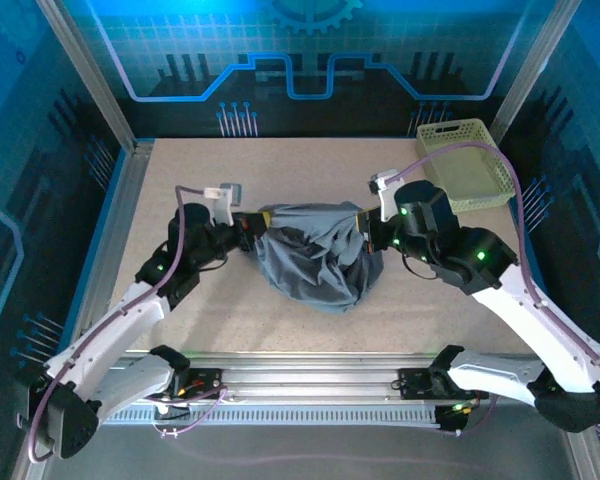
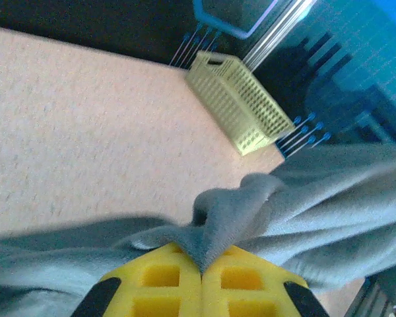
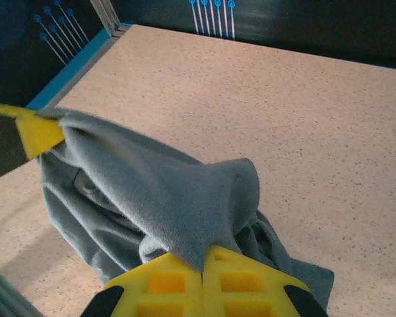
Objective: Fold the inside-out t-shirt
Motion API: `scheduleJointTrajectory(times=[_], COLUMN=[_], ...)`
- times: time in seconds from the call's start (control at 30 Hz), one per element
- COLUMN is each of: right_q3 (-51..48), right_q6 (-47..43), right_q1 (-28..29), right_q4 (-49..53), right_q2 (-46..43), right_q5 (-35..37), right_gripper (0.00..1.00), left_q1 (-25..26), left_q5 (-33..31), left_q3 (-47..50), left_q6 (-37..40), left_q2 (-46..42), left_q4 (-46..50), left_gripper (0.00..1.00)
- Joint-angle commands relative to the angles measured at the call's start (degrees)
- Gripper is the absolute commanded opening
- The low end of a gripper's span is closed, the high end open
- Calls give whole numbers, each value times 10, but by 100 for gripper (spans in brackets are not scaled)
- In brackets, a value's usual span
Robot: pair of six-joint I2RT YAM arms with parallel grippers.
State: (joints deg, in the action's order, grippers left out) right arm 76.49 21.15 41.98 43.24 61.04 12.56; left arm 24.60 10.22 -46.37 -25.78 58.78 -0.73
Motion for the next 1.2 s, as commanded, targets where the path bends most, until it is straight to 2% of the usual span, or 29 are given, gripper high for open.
scheduleJointTrajectory(times=[0.0, 0.13, 0.23, 0.3, 0.37, 0.5, 0.57, 0.67, 0.83, 0.93, 1.03, 1.13, 1.17], right_q3=[-38, -57, -49, -40, -33, -29, -28, -29, -37, -45, -48, -45, -45], right_q6=[12, 27, 31, 30, 29, 31, 32, 33, 31, 32, 32, 30, 30], right_q1=[-19, -44, -62, -67, -68, -68, -68, -68, -65, -64, -65, -66, -66], right_q4=[-11, -37, -50, -53, -58, -66, -67, -68, -69, -70, -68, -54, -50], right_q2=[28, 89, 129, 144, 150, 145, 140, 130, 120, 112, 111, 124, 130], right_q5=[-53, -62, -73, -76, -82, -95, -99, -110, -123, -119, -103, -72, -61], right_gripper=[0, 0, 0, 0, 0, 0, 0, 0, 0, 0, 0, 0, 0], left_q1=[-10, -6, 33, 86, 138, 215, 223, 223, 221, 217, 215, 215, 215], left_q5=[-46, -189, -278, -329, -315, -208, -180, -183, -187, -188, -188, -184, -183], left_q3=[-69, -175, -187, -180, -159, -77, -57, -57, -78, -93, -107, -92, -85], left_q6=[28, 30, 35, 41, 52, 79, 71, 58, 47, 43, 36, 28, 29], left_q2=[111, 242, 238, 203, 167, 130, 142, 181, 239, 270, 287, 263, 250], left_q4=[112, 308, 349, 349, 315, 180, 143, 119, 82, 64, 63, 40, 36], left_gripper=[8, 35, 66, 81, 86, 90, 91, 92, 88, 78, 53, 25, 11])
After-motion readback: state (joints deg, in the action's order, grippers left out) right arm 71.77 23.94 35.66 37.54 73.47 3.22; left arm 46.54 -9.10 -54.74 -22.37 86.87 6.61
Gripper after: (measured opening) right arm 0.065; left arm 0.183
